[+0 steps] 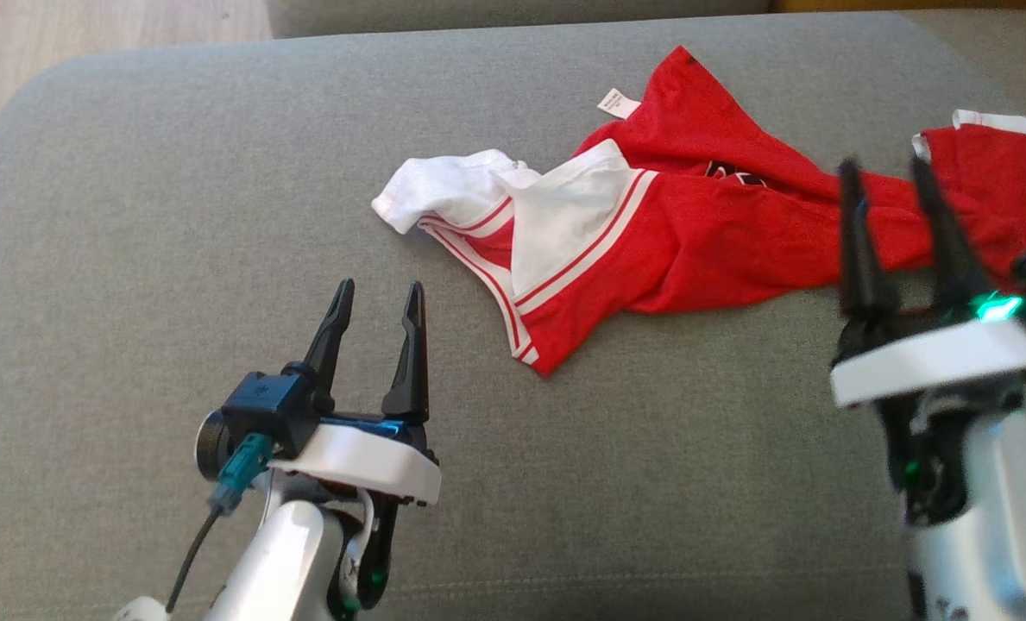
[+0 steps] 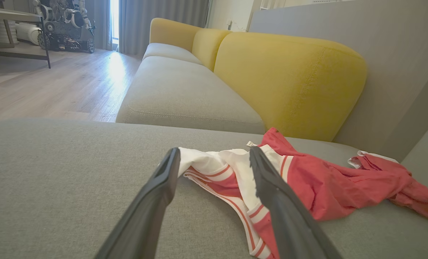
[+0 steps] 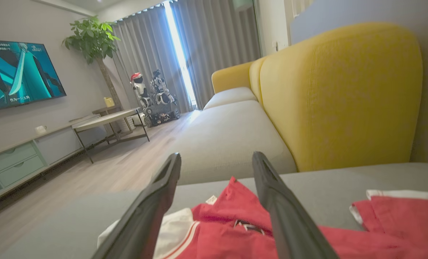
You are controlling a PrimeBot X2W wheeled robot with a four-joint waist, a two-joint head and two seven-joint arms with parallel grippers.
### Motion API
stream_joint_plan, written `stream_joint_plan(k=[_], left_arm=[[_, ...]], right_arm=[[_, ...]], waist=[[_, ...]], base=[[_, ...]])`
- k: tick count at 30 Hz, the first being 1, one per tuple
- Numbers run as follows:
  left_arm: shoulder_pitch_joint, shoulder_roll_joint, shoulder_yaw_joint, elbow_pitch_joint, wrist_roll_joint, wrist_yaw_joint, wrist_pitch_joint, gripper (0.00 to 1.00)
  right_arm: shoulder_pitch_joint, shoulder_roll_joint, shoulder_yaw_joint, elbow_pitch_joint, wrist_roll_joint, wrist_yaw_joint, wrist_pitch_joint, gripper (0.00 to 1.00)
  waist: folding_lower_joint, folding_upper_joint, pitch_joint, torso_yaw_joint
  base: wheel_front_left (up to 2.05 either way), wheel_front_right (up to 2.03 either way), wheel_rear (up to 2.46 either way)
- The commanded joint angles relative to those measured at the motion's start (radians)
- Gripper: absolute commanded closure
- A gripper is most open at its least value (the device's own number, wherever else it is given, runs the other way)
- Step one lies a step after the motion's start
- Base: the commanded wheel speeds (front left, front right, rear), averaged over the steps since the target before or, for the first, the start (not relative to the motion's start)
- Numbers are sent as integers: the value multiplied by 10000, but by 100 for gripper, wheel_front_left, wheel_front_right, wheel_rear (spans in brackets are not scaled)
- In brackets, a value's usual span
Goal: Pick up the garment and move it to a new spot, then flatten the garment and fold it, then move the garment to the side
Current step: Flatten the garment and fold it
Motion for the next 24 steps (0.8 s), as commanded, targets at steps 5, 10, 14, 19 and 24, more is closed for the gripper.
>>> stream_joint_plan(k=[5,10,14,19,24], left_arm=[[-431,18,259,-366,-40,-58,-61,0],[-547,18,208,-209,-33,-109,-61,0],[-699,18,193,2,-77,-170,-61,0],[-1427,18,-37,891,-227,-344,-61,0],[-2558,18,-470,2506,-67,-406,-61,0]], right_arm=[[506,103,703,-212,67,-6,-180,0],[499,43,854,-55,63,-6,-409,0],[405,84,944,-84,126,-6,-447,0],[307,135,1167,-78,109,-6,-508,0],[168,174,1282,14,126,-6,-626,0]], waist=[[0,0,185,-200],[0,0,257,-460],[0,0,385,-737],[0,0,745,-1219],[0,0,963,-1697]], base=[[0,0,0],[0,0,0],[0,0,0],[0,0,0],[0,0,0]])
